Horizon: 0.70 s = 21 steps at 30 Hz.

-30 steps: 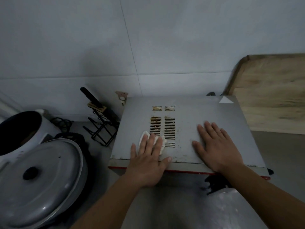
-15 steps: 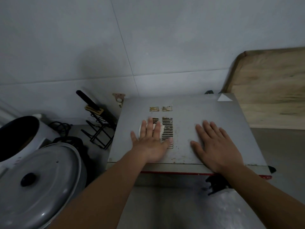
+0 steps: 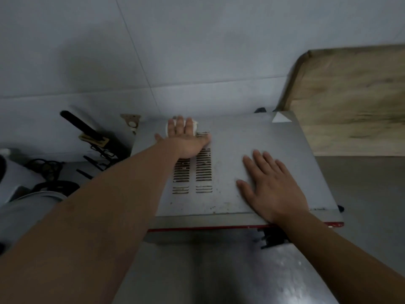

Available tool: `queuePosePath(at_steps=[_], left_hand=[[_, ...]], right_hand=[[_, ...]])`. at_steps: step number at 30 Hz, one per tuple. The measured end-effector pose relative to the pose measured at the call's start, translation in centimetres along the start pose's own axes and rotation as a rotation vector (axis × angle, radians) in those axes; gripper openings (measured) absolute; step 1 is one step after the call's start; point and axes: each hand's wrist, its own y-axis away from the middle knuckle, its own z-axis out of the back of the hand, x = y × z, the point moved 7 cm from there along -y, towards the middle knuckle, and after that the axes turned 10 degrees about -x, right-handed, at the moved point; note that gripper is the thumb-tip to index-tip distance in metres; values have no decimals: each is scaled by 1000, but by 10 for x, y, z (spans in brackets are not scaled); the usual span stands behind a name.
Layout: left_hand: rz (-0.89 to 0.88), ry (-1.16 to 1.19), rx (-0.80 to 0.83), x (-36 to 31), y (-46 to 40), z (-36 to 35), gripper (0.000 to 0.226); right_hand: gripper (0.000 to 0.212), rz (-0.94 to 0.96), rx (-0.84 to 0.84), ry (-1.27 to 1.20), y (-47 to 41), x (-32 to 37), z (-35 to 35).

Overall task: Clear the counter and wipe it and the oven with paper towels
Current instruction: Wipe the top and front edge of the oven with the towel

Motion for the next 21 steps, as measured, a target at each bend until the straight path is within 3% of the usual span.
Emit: queuePosePath(at_steps=[4,12,21], left_hand=[[-76,20,-71,8,24,-9,87],[-156,85,-46,19,113,-40,78],[-190,8,-67,33,206,-75,79]], right_hand=[[74,-3,-19,9,1,0,0],[75,9,-7,24,2,1,0],[75,23,-19,28,3,1,0]])
